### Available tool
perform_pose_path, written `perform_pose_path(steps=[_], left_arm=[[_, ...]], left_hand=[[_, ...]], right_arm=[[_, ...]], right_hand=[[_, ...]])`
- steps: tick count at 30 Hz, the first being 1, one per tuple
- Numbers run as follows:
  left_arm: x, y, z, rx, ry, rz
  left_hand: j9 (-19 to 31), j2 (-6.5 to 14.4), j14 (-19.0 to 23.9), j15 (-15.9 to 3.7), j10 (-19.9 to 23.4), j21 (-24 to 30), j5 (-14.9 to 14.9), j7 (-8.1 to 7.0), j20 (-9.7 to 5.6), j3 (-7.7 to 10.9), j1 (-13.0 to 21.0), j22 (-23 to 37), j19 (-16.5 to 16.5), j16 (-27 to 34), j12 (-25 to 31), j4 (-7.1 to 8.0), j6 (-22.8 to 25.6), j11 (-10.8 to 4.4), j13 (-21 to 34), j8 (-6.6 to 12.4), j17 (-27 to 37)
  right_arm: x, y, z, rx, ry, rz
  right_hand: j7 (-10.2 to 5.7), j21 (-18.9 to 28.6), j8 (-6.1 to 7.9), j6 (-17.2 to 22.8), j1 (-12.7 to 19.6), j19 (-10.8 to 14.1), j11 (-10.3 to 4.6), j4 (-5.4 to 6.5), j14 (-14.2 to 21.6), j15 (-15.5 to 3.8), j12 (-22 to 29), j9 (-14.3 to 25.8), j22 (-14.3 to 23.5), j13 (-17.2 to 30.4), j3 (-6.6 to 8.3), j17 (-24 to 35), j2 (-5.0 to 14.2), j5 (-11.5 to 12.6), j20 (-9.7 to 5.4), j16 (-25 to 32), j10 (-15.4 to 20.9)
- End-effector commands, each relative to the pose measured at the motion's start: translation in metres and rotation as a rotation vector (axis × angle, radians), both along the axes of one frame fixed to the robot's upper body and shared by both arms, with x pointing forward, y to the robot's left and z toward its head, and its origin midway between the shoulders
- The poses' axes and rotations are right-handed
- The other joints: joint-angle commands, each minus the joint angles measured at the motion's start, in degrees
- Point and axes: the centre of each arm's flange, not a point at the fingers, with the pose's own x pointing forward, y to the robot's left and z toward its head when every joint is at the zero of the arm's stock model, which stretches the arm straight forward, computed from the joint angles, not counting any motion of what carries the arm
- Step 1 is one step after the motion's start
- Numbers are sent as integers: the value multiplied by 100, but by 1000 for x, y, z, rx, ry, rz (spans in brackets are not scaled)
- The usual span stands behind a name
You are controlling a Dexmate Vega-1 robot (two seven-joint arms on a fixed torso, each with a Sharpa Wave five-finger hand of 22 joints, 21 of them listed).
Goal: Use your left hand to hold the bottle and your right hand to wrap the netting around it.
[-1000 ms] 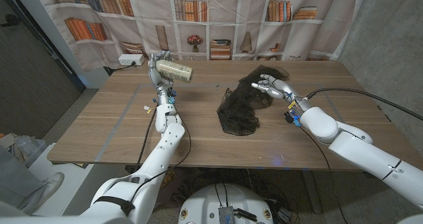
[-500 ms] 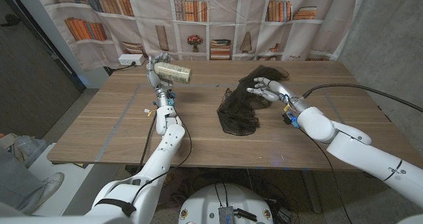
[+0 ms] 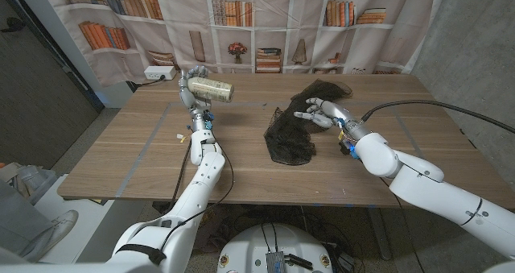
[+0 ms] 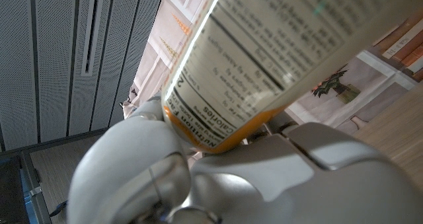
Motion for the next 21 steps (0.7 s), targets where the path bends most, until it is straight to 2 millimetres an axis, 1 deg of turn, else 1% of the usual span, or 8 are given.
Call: perform_pose_path(steps=[1,4,8,9,10,14,18,21], left_arm=[[-1,-3,-3,-18,-10,-45],[-2,-4,-4,-15,-11,-50],[-4,-4,-4,-14,-13,-51],[-4,-4,-4,-14,-14,-50],[-4,-4,-4,-14,-15,-49],[-5,-4,-4,-13,-16,-52],[-7,-4,-5,-12,-14,-54],[-7,-4,-6,-13,-15,-55]], left_hand=[[-7,390,5,-845,30,53,-13,-56,-261,580,-335,7,-5,-16,38,533,13,-21,15,23,29],[-13,389,12,-847,44,61,-16,-48,-261,580,-338,3,-9,-15,50,533,7,-49,19,27,29],[-27,389,17,-850,45,74,-19,-52,-262,581,-342,-3,-16,-16,54,533,16,-28,11,37,30],[-20,389,18,-850,41,79,-20,-43,-262,582,-343,-5,-18,-16,57,533,14,-31,15,45,30],[-22,389,19,-849,46,82,-21,-50,-262,582,-344,-7,-18,-16,61,533,21,-13,14,50,30],[-20,390,32,-852,54,92,-22,-50,-261,584,-345,-11,-18,-12,65,532,15,-17,8,58,30],[-23,389,32,-852,49,106,-25,-40,-262,588,-347,-17,-20,-15,71,531,24,-36,9,75,30],[-22,390,32,-852,45,112,-27,-32,-261,590,-347,-20,-22,-16,73,530,30,-30,10,85,30]], right_arm=[[-7,20,-2,-107,-23,-59],[-6,22,-2,-127,-31,-84],[-6,24,-1,-153,-49,-127],[-6,25,-1,-168,-63,-145],[-6,26,-1,-191,-85,-158],[-5,27,-2,-240,-122,-190],[-2,27,-2,-258,-111,-209],[1,27,-3,-273,-108,-230]], right_hand=[[310,46,-17,-12,-44,65,78,-1,22,-170,1,20,23,10,-53,44,-48,29,27,34,14],[329,63,7,66,-102,69,105,24,52,-129,6,21,24,11,-84,68,-70,32,46,51,43],[404,179,52,258,-208,262,200,64,252,-133,54,14,18,8,-155,129,-127,56,27,141,220],[408,214,58,298,-220,325,187,69,346,-157,69,11,15,5,-165,144,-132,64,19,181,277],[407,236,70,353,-229,356,194,71,417,-121,96,9,12,-1,-173,158,-136,71,18,212,370],[403,310,102,493,-257,482,184,79,517,-191,104,3,3,-34,-199,189,-153,82,-54,255,477],[395,346,134,623,-294,527,169,97,584,-205,112,1,-5,-62,-219,214,-155,91,-77,283,562],[398,362,143,667,-314,545,169,107,615,-208,93,-1,-8,-75,-230,224,-155,94,-72,295,541]])
